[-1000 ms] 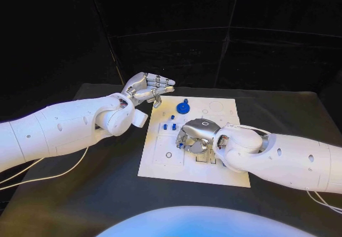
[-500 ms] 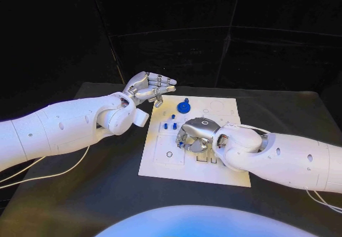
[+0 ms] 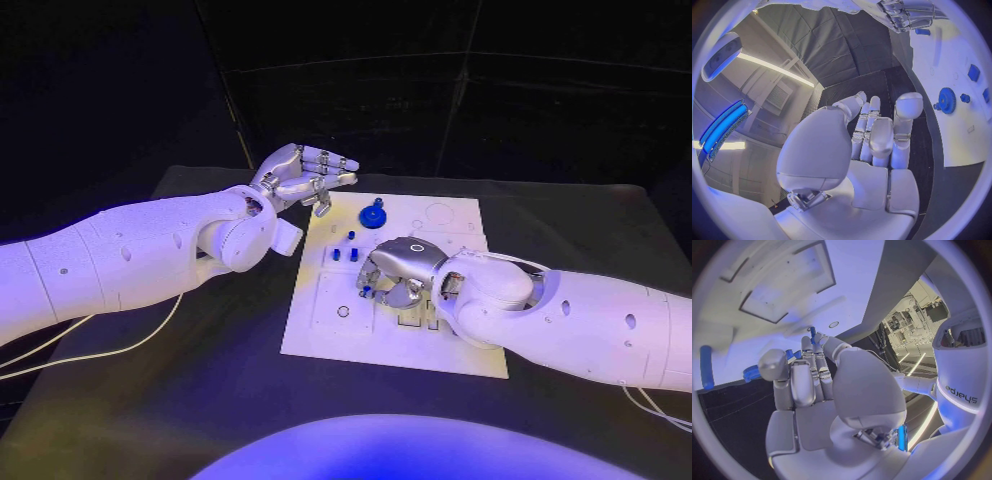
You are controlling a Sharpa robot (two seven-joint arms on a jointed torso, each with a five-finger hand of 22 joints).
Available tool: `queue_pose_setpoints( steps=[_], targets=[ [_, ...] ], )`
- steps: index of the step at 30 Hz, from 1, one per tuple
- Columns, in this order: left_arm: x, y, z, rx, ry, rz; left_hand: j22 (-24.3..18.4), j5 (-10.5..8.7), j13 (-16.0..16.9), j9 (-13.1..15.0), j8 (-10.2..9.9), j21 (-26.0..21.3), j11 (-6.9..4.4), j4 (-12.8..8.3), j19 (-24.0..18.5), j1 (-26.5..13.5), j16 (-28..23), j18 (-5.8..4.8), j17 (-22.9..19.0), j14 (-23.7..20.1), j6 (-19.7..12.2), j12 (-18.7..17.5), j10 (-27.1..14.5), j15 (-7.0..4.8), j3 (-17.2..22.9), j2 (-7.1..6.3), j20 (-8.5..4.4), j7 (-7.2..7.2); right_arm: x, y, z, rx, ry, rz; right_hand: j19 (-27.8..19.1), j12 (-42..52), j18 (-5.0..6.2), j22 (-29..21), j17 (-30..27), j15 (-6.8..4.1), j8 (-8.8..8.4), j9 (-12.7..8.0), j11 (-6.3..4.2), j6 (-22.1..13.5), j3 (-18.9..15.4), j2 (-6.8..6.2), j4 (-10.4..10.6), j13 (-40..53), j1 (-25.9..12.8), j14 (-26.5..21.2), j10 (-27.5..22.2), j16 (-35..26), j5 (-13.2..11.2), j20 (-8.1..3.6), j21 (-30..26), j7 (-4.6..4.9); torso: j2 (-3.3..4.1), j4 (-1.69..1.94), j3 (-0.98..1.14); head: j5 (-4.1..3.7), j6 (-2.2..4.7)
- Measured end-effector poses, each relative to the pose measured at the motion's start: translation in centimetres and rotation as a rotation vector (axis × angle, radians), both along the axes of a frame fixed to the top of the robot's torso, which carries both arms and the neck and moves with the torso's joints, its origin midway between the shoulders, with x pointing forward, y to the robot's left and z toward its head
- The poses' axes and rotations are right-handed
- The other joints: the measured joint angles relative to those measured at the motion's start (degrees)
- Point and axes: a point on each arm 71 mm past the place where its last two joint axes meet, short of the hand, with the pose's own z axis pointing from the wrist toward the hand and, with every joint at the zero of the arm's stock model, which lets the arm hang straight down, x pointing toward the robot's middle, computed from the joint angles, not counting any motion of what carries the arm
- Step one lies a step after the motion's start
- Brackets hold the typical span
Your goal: Assemble the parts on the task board
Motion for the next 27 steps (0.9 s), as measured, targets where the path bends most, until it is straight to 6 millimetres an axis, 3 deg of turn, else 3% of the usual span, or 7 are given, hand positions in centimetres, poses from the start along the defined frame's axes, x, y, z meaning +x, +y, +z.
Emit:
queue_pose_setpoints(
  steps=[27],
  targets=[
    [0.04, -0.22, -0.04, -0.001, 0.004, -0.007, 0.0, 0.0, 0.0, 0.0, 0.0, 0.0, 0.0, 0.0, 0.0, 0.0, 0.0, 0.0, 0.0, 0.0, 0.0, 0.0, 0.0, 0.0, 0.0, 0.0, 0.0, 0.0, 0.34, 0.41, -0.2, 0.001, -0.006, -0.001, 0.0, 0.0, -0.01, 0.0, 0.0, 0.0, 0.0, 0.0, 0.0, 0.0, 0.0, 0.0, 0.0, 0.0, 0.0, 0.0, 0.0, 0.0, 0.0, 0.0, 0.0, 0.0, 0.03, 0.01, -0.02, 0.27, -0.36]
  ],
)
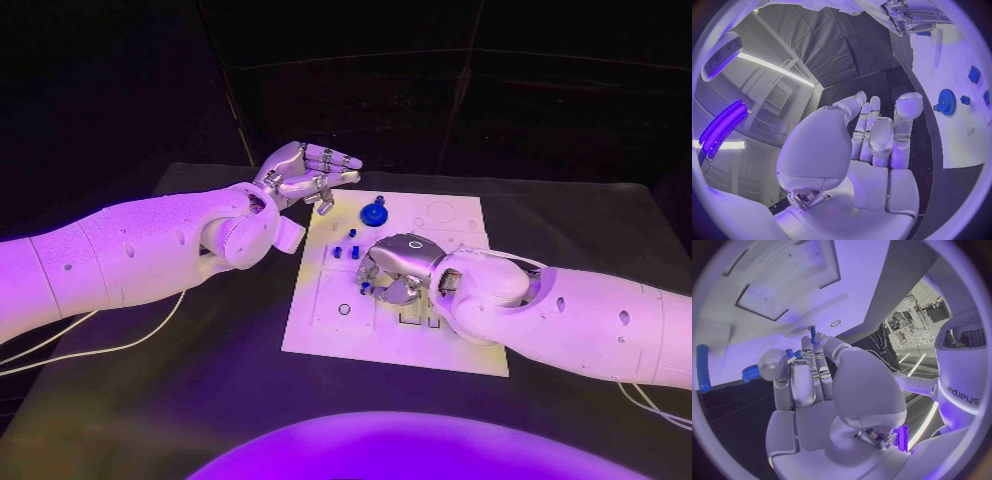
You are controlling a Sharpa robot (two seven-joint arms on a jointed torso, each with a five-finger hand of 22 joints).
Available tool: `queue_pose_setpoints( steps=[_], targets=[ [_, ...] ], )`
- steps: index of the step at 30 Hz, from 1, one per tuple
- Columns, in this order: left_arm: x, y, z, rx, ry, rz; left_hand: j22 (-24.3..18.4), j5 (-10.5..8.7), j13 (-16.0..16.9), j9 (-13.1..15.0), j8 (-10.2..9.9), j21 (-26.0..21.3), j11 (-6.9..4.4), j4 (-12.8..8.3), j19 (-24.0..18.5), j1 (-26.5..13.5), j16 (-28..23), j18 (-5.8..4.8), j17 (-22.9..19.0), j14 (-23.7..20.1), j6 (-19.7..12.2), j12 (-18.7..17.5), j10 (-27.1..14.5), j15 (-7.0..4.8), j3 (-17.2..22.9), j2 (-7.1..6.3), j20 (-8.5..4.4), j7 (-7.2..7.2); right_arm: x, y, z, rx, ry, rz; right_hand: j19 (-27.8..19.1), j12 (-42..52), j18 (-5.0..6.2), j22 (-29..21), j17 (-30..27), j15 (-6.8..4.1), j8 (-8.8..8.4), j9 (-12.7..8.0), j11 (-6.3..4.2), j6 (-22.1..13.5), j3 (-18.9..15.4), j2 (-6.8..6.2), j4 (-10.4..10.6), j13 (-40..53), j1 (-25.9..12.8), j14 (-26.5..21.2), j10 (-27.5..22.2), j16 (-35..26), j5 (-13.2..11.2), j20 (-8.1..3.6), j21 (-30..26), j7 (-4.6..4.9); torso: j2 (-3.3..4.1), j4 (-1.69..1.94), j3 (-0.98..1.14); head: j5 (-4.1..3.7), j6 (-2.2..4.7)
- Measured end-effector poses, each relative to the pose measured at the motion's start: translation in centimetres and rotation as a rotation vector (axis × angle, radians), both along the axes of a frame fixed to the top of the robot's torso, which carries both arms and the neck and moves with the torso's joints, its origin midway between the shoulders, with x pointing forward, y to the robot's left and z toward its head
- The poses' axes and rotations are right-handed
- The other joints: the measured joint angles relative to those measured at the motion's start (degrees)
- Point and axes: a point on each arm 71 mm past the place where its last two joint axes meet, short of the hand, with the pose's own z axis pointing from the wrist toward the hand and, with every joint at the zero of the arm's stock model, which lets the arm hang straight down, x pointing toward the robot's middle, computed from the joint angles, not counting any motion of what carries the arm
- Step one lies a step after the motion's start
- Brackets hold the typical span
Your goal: Assemble the parts on the task board
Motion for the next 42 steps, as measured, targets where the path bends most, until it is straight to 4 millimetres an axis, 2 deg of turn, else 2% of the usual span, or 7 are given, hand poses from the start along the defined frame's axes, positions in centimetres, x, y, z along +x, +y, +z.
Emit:
queue_pose_setpoints(
  steps=[33, 37, 40, 42],
  targets=[
    [0.03, -0.16, -0.06, 0.0, 0.007, -0.008, 0.0, 0.0, 0.0, 0.0, 0.0, 0.0, 0.0, 0.0, 0.0, 0.0, 0.0, 0.0, 0.0, 0.0, 0.0, 0.0, 0.0, 0.0, 0.0, 0.0, 0.0, 0.0, 0.24, 0.42, -0.4, -0.043, 0.015, 0.012, 0.0, -0.2, 0.0, 0.0, -0.1, 0.0, -0.14, 0.0, 0.21, 0.0, 0.0, -0.01, 0.0, 0.0, 0.0, 0.0, 0.2, 0.0, 0.0, 0.0, 0.0, -0.01, -0.03, 0.0, 0.02, 0.01, -0.31],
    [0.03, -0.16, -0.07, 0.0, 0.008, -0.009, 0.0, 0.0, 0.0, 0.0, 0.0, 0.0, 0.0, 0.0, 0.0, 0.0, 0.0, 0.0, 0.0, 0.0, 0.0, 0.0, 0.0, 0.0, 0.0, 0.0, 0.0, 0.0, 0.22, 0.49, -0.51, -0.049, 0.018, 0.014, -0.4, -0.7, 0.01, -0.3, -0.1, 0.0, -0.25, 0.0, 0.2, 0.0, 0.0, -0.61, 0.0, 0.0, -0.6, 0.0, 0.2, 0.0, -0.3, 0.01, 0.0, 0.01, -0.03, 0.0, 0.01, -0.01, -0.36],
    [0.03, -0.17, -0.07, 0.0, 0.008, -0.009, 0.0, 0.0, 0.0, 0.0, 0.0, 0.0, 0.0, 0.0, 0.0, 0.0, 0.0, 0.0, 0.0, 0.0, 0.0, 0.0, 0.0, 0.0, 0.0, 0.0, 0.0, 0.0, 0.2, 0.52, -0.64, -0.055, 0.021, 0.015, -0.7, -1.5, 0.01, -0.6, -0.3, 0.0, -1.0, -0.3, 0.76, -0.9, -0.5, -1.53, 0.5, -0.1, -1.5, 0.0, -0.4, 0.0, -0.3, 0.29, 0.0, 0.82, -0.03, -0.01, -0.01, -0.04, -0.38],
    [0.03, -0.17, -0.07, 0.0, 0.009, -0.009, -0.1, 0.0, 0.0, 0.0, 0.0, -0.2, 0.0, -0.2, 0.0, 0.0, 0.0, 0.0, -0.1, 0.0, 0.0, 0.0, 0.0, 0.0, -0.2, 0.0, 0.0, 0.0, 0.22, 0.52, -0.66, -0.057, 0.021, 0.015, -0.9, -2.0, 0.0, -0.9, -0.5, 0.13, -1.01, -0.4, 1.08, -1.7, -0.9, -2.16, 0.9, -0.3, -2.2, 0.1, -1.3, 0.0, -0.6, 0.51, -0.2, 1.01, -0.03, -0.01, -0.02, -0.07, -0.39]
  ],
)
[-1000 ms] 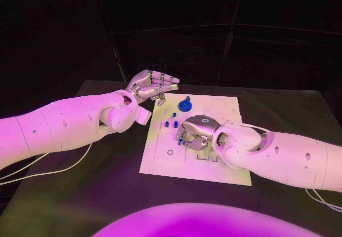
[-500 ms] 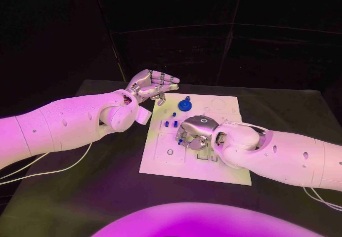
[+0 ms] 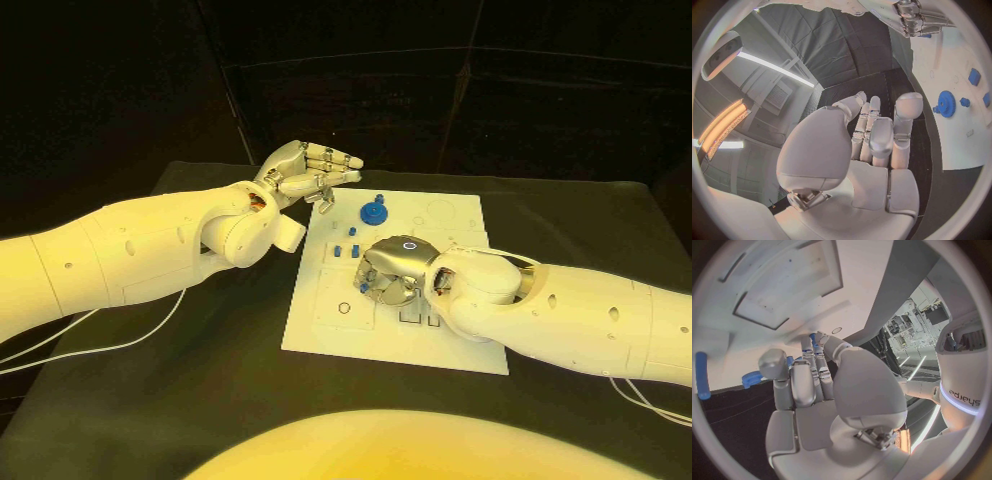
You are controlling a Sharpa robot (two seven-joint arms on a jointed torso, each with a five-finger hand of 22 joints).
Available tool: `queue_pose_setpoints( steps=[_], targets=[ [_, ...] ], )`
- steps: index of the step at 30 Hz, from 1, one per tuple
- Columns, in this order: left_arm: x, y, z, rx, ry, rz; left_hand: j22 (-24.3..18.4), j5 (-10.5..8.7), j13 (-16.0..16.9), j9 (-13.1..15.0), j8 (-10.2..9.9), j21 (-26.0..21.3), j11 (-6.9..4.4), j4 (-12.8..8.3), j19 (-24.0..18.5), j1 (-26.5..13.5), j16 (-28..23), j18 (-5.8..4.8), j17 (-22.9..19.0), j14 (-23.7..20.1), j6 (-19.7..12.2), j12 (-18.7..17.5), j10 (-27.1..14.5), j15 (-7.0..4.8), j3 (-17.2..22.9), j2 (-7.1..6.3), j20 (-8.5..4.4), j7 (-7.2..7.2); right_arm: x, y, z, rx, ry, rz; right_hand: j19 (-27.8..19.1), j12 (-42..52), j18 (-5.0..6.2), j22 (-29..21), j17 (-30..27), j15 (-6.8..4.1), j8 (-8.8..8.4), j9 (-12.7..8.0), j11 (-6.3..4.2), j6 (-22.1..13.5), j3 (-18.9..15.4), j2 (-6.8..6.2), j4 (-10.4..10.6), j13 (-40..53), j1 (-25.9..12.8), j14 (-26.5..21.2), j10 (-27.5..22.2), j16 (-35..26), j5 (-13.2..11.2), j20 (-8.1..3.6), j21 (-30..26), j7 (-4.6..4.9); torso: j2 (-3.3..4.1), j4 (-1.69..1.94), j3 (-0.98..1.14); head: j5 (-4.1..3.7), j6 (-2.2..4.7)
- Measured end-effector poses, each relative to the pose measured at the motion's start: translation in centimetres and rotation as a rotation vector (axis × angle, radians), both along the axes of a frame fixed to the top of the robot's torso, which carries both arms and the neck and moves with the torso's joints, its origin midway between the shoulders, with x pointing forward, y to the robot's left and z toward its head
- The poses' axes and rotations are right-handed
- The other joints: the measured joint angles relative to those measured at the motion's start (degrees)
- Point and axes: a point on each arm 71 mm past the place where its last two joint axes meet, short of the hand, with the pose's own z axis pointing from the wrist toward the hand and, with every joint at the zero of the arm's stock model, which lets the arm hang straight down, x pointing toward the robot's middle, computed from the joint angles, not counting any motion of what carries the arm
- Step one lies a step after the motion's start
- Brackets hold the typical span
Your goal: Assemble the parts on the task board
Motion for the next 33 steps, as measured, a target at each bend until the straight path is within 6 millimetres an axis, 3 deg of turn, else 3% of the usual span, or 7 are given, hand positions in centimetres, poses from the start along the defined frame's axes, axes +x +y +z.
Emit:
queue_pose_setpoints(
  steps=[10, 19, 27, 33],
  targets=[
    [0.0, 0.0, 0.0, 0.001, 0.003, -0.001, -0.1, 0.0, 0.0, 0.0, 0.0, -0.1, 0.0, 0.0, 0.0, 0.0, 0.0, 0.0, -0.1, 0.0, 0.0, 0.0, 0.0, 0.0, 0.0, 0.0, 0.0, 0.0, 0.0, -0.1, 0.0, 0.006, -0.005, -0.002, -1.8, -0.7, -0.01, -2.2, -2.1, 1.26, 0.0, -0.1, 1.2, -2.1, -2.1, -0.76, 1.0, -0.4, -1.2, -0.1, -5.9, -0.4, -0.4, 1.14, -1.5, 0.75, 0.0, -0.02, -0.01, -0.09, -0.02],
    [0.0, 0.0, 0.0, 0.002, 0.006, -0.003, -0.1, 0.0, 0.0, 0.0, 0.0, -0.1, 0.0, 0.0, 0.0, 0.0, 0.0, 0.0, -0.1, 0.0, 0.0, 0.0, 0.0, 0.0, 0.0, 0.0, 0.0, 0.0, -0.3, -0.9, 0.5, 0.059, -0.028, -0.017, -2.4, 0.1, 0.0, -3.5, -3.4, 1.32, 0.0, -0.2, 1.47, -3.7, -3.4, -0.76, 1.1, 0.0, -1.2, -0.1, -7.4, -0.9, -0.1, 1.44, -2.0, 1.01, -0.04, -0.03, 0.04, -0.22, 0.16],
    [0.0, 0.2, -0.1, 0.003, 0.009, -0.003, -0.1, 0.0, 0.0, 0.0, 0.0, -0.1, 0.0, 0.0, 0.0, 0.0, 0.0, 0.0, -0.1, 0.0, 0.0, 0.0, 0.0, 0.0, 0.0, 0.0, 0.0, 0.0, -1.1, -4.1, 1.7, 0.123, -0.038, -0.063, -2.4, 1.1, 0.0, -3.2, -3.3, 1.32, 0.0, -0.2, 1.15, -3.9, -3.9, -0.77, 1.2, 0.1, -1.2, -0.1, -7.1, -0.9, 0.7, 1.44, -2.0, 0.84, -0.12, -0.07, 0.03, -0.65, 0.58],
    [0.0, 0.3, -0.1, 0.005, 0.01, 0.0, -0.1, 0.0, 0.0, 0.0, 0.0, -0.1, 0.0, 0.2, 0.0, 0.0, 0.0, 0.0, -0.1, 0.0, 0.0, 0.0, 0.0, 0.0, -0.2, 0.0, 0.0, 0.0, 1.1, -6.5, 4.9, 0.184, -0.076, -0.151, -2.4, 1.3, 0.0, -3.5, -3.3, 1.32, 0.0, -0.2, 1.15, -4.9, -4.3, -0.77, 1.4, 0.1, -1.2, -0.1, -7.1, -0.9, 0.7, 1.44, -2.2, 0.8, -0.2, -0.2, -0.04, -1.47, 1.35]
  ],
)
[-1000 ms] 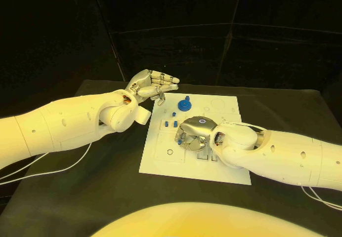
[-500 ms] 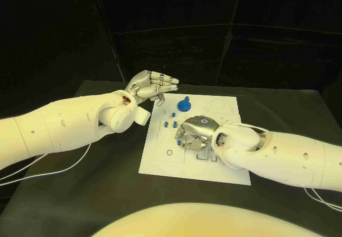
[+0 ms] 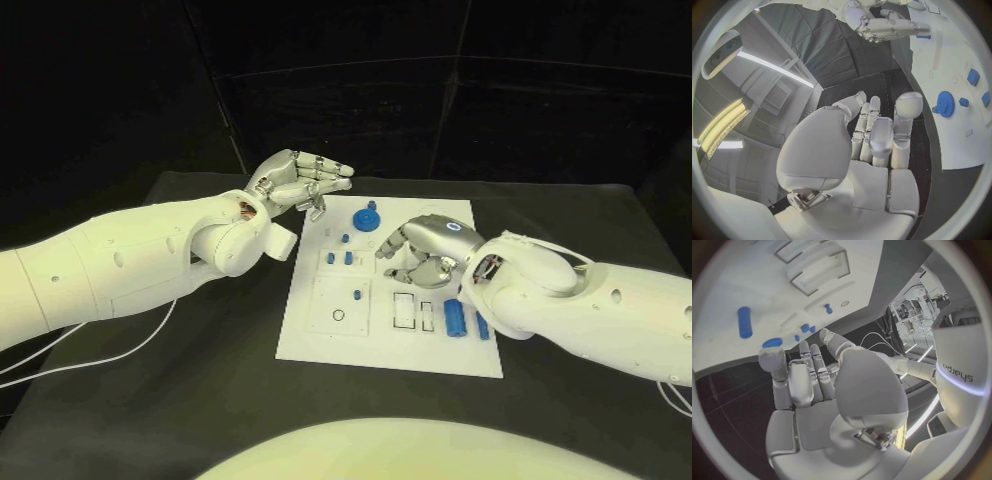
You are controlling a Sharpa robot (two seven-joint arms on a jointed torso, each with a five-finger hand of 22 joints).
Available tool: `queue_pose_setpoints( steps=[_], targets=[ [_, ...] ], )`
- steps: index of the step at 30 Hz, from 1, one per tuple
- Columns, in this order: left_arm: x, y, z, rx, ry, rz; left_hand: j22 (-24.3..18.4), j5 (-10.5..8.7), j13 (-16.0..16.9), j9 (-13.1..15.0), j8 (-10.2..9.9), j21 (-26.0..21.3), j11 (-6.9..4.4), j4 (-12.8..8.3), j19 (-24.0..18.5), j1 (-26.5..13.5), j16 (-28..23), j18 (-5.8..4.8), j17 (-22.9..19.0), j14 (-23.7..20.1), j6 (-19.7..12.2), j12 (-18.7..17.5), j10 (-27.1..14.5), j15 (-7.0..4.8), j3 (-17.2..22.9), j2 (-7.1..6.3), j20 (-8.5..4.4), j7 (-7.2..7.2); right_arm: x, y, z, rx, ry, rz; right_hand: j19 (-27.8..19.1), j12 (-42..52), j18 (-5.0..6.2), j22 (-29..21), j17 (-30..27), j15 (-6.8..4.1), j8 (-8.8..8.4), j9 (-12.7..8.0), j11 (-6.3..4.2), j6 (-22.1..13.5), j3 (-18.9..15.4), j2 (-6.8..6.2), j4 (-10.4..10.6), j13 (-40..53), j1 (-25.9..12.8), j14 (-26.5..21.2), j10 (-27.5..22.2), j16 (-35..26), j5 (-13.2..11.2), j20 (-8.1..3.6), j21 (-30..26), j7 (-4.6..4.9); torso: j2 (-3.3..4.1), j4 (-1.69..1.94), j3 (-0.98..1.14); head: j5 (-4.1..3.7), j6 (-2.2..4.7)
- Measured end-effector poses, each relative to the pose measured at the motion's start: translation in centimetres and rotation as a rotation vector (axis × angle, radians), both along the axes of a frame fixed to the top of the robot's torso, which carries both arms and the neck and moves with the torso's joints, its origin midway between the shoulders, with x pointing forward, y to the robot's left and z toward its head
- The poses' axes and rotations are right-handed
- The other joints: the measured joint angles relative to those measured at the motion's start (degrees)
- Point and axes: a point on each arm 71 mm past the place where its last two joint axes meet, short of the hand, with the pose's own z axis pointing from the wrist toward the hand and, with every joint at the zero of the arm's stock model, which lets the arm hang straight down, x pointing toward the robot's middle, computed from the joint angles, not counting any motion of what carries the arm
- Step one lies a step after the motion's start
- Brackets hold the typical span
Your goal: Assemble the parts on the task board
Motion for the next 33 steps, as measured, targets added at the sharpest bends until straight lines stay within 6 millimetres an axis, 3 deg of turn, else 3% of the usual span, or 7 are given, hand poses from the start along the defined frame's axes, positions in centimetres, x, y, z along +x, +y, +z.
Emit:
queue_pose_setpoints(
  steps=[7, 16, 23, 33],
  targets=[
    [0.0, -0.1, 0.0, -0.001, 0.001, -0.003, 0.0, 0.0, 0.0, 0.0, 0.0, 0.0, 0.0, 0.0, 0.0, 0.0, 0.0, 0.0, 0.0, 0.0, 0.0, 0.0, 0.0, 0.0, 0.0, 0.0, 0.0, 0.0, 2.3, -3.0, 2.2, 0.021, 0.0, -0.09, 0.0, 0.4, 0.0, -0.2, -0.4, 0.0, 0.0, -0.1, 0.0, -0.7, -0.2, -0.01, -0.2, 0.0, 0.6, 0.0, 0.0, 0.0, 0.2, 0.0, 0.0, -0.06, -0.21, -0.1, -0.08, -0.53, 0.51],
    [0.0, -0.1, 0.0, 0.0, 0.001, -0.002, 0.0, 0.0, 0.0, 0.0, 0.0, 0.0, 0.0, 0.0, 0.0, 0.0, 0.0, 0.0, 0.0, 0.0, 0.0, 0.0, 0.0, 0.0, 0.0, 0.0, 0.0, 0.0, 3.6, -4.9, 1.9, -0.037, 0.038, -0.13, 0.0, 0.4, 0.0, -0.8, -0.5, 0.0, 0.0, 0.0, 0.14, -0.7, -1.7, -0.3, -0.1, -0.1, 0.9, 0.0, -1.2, 0.0, -0.3, 0.0, -0.4, -0.06, -0.16, -0.14, -0.13, -0.97, 0.97],
    [0.0, -0.1, 0.0, 0.0, 0.001, -0.001, 0.0, 0.0, 0.0, 0.0, 0.0, 0.0, 0.0, 0.0, 0.0, 0.0, 0.0, 0.0, 0.0, 0.0, 0.0, 0.0, 0.0, 0.0, 0.0, 0.0, 0.0, 0.0, 4.1, -4.9, 1.1, -0.113, 0.093, -0.125, -0.7, 0.8, 0.01, -2.5, -1.0, 0.0, 0.0, 0.1, 0.32, -1.1, -4.4, -0.3, 0.7, -0.2, 0.9, 0.0, -2.4, 0.0, -0.6, -0.11, -1.3, -0.06, -0.1, -0.13, -0.1, -0.99, 0.92],
    [0.1, -0.1, 0.0, 0.0, 0.0, -0.001, 0.0, 0.0, 0.0, 0.0, 0.0, 0.0, 0.0, 0.0, 0.0, 0.0, 0.0, 0.01, 0.0, 0.0, 0.0, 0.0, 0.0, 0.0, 0.0, 0.0, 0.0, 0.0, 4.2, -4.4, 0.3, -0.186, 0.152, -0.102, -0.7, 1.3, 0.0, -2.7, -1.3, 0.0, 0.0, 0.1, 0.32, -1.1, -5.2, -0.3, 0.8, -0.2, 0.9, 0.0, -2.4, 0.0, -0.7, -0.11, -1.5, -0.06, -0.09, -0.12, -0.07, -0.79, 0.79]
  ],
)
